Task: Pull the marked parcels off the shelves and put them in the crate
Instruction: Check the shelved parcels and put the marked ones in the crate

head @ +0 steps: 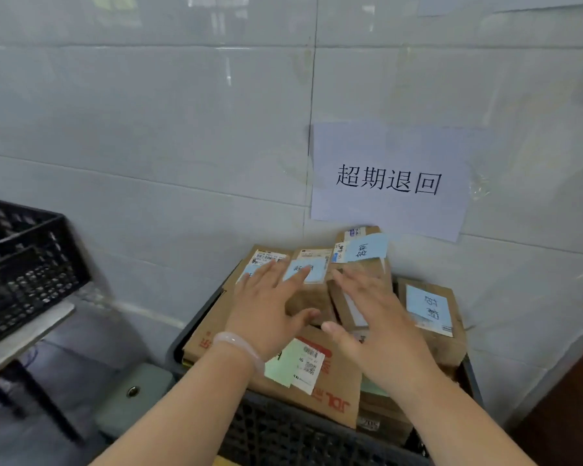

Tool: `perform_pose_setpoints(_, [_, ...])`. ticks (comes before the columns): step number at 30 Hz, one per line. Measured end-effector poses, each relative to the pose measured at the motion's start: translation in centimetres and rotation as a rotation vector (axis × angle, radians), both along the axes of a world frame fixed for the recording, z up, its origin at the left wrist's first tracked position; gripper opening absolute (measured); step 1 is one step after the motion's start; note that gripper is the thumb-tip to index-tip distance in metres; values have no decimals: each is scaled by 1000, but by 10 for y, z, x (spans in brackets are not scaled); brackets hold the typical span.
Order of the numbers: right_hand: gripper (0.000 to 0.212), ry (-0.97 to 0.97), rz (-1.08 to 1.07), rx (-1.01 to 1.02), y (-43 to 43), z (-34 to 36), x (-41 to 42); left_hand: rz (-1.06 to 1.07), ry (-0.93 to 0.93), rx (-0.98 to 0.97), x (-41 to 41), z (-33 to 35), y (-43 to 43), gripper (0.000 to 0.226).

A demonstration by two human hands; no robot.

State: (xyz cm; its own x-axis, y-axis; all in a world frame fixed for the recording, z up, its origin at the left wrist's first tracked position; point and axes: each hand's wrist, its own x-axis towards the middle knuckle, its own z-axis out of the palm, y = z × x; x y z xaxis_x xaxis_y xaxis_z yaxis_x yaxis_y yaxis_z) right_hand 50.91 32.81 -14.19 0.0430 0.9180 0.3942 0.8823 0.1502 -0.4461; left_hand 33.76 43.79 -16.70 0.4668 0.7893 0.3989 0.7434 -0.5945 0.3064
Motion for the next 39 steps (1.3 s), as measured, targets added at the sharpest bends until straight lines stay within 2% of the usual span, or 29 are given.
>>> perform_pose_setpoints(5, [82, -184, 258, -14, 21, -26, -65, 267, 100, 57, -92, -15, -41, 76])
perform_pose_setpoints(9, [83, -222, 513, -10, 32, -41, -140, 492, 203, 14, -178, -29, -81, 78])
perform_pose_setpoints(16, [90, -301, 919, -21, 24, -58, -302, 871, 205, -30, -323, -40, -164, 82])
perform_pose_setpoints(25, [92, -466, 1314, 76, -35, -78, -522, 1311, 146, -111, -490, -65, -287, 83])
perform_pose_setpoints(30, [91, -520, 1461, 89, -74, -90, -606, 1524, 159, -184, -544, -87, -365, 83])
perform_pose_setpoints(35, [92, -572, 1719, 61, -135, -122, -674, 1683, 8, -269, -561, -119, -428, 82])
perform_pose_setpoints(39, [92, -661, 1902, 41, -173, -154, -709, 1834, -46, -338, -562, -150, -475, 82])
